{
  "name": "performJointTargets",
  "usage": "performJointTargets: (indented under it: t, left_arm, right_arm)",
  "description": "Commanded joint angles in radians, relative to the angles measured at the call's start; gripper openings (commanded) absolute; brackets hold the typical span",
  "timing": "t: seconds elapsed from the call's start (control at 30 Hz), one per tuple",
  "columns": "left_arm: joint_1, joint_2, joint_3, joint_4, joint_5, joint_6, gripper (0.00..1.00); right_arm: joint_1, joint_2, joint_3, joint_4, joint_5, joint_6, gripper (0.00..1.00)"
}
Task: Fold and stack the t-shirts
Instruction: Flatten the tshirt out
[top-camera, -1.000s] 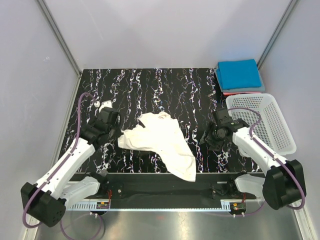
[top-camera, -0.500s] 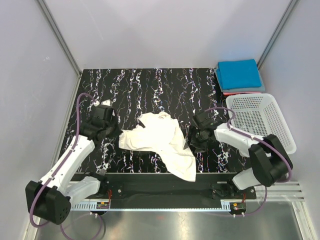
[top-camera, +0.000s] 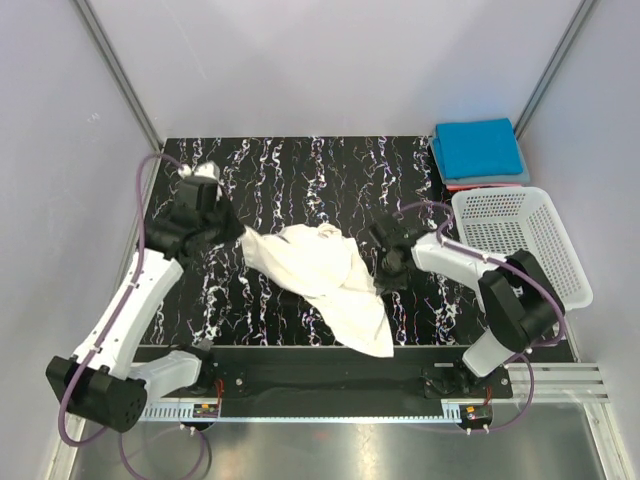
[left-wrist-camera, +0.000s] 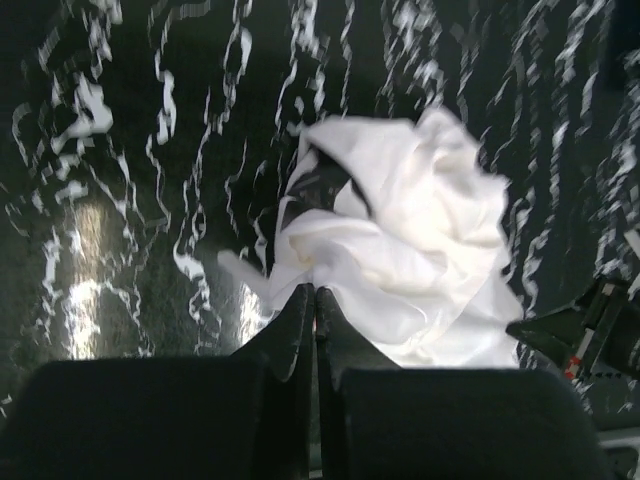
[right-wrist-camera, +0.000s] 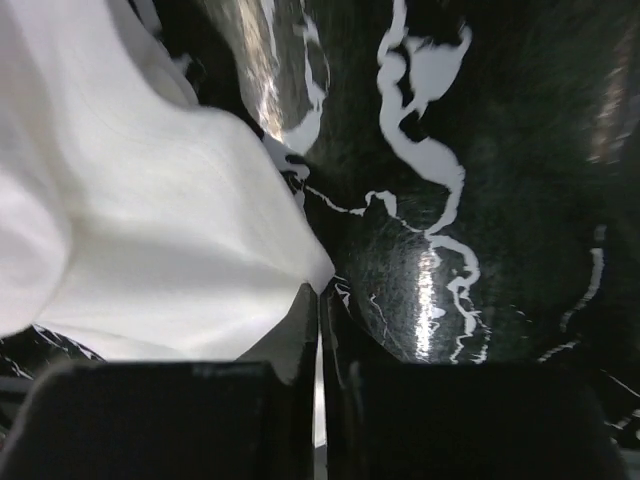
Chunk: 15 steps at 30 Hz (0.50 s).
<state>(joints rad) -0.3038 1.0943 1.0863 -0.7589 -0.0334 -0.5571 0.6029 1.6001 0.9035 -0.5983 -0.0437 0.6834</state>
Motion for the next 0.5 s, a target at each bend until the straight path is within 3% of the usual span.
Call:
performJointTargets:
  t: [0.0, 0.23, 0.33, 0.47]
  left_arm:
    - [0.014, 0.016, 0.243, -0.019, -0.069, 0.029, 0.0]
    - [0.017, 0.162, 0.937, -0.242, -0.258, 0.069, 0.0]
    - [0.023, 0.2, 1.079, -0.302, -0.281, 0.074, 0.0]
    - [0.026, 0.182, 1.072, -0.306, -0.264, 0.069, 0.0]
  right_arm:
    - [0.005, -0.06, 0.269, -0.24, 0.273, -0.059, 0.0]
    - [-0.038, -0.143, 0.786, -0.546, 0.599, -0.12, 0.0]
    - [-0.055, -0.166, 0.926, -0.587, 0.637, -0.15, 0.0]
    - [-0.057, -0.213, 0.953, -0.561, 0.651, -0.173, 0.0]
